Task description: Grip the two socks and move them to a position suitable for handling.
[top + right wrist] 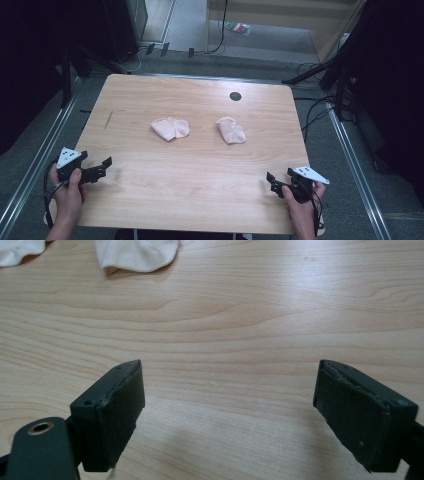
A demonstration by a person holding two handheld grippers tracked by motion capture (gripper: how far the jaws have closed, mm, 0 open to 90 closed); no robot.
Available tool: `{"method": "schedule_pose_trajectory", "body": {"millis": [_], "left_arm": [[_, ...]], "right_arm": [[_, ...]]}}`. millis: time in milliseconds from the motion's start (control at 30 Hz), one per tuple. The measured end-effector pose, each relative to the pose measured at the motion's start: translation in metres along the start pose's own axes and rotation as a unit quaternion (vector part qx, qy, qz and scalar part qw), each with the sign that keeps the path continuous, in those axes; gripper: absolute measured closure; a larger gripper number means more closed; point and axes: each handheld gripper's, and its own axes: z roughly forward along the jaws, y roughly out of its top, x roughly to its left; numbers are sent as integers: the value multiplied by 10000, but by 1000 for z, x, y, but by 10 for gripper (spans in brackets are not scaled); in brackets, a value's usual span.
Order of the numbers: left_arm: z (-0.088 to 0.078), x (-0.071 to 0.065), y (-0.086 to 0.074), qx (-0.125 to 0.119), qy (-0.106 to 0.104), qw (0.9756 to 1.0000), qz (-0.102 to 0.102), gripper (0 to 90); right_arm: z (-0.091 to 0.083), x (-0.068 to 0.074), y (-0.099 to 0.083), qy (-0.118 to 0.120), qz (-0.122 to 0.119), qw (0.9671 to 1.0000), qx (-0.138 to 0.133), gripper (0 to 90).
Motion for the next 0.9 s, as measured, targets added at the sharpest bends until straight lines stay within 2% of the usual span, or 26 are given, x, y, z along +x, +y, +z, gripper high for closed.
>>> {"method": "schedule_pose_trajectory", "body": {"millis": [100,200,267,433,500,567,600,667,900], "left_arm": [[1,1,1,36,-25,10000,-37,61],[2,2,1,35,38,10000,-82,61],[2,2,1,16,26,10000,-86,61],[1,2,1,6,36,10000,-81,61],[2,1,1,8,45,10000,-85,61],[2,1,1,-1,49,10000,-87,61],[2,1,1,-2,68,10000,-70,61],[2,-1,1,-19,66,10000,-35,61],[2,0,1,-12,57,10000,-32,61]], "right_arm": [[0,0,1,80,-15,9999,-65,132],[0,0,5,149,9,9998,-117,131],[0,1,10,216,159,9995,-141,128],[-2,10,21,80,81,9994,-326,130],[-2,15,28,114,168,9992,-333,133],[-1,17,32,49,232,9994,-250,135],[1,24,41,-12,207,9996,-209,144],[4,30,47,-48,120,9998,-170,151],[28,56,67,107,-71,9998,-151,203]]}}
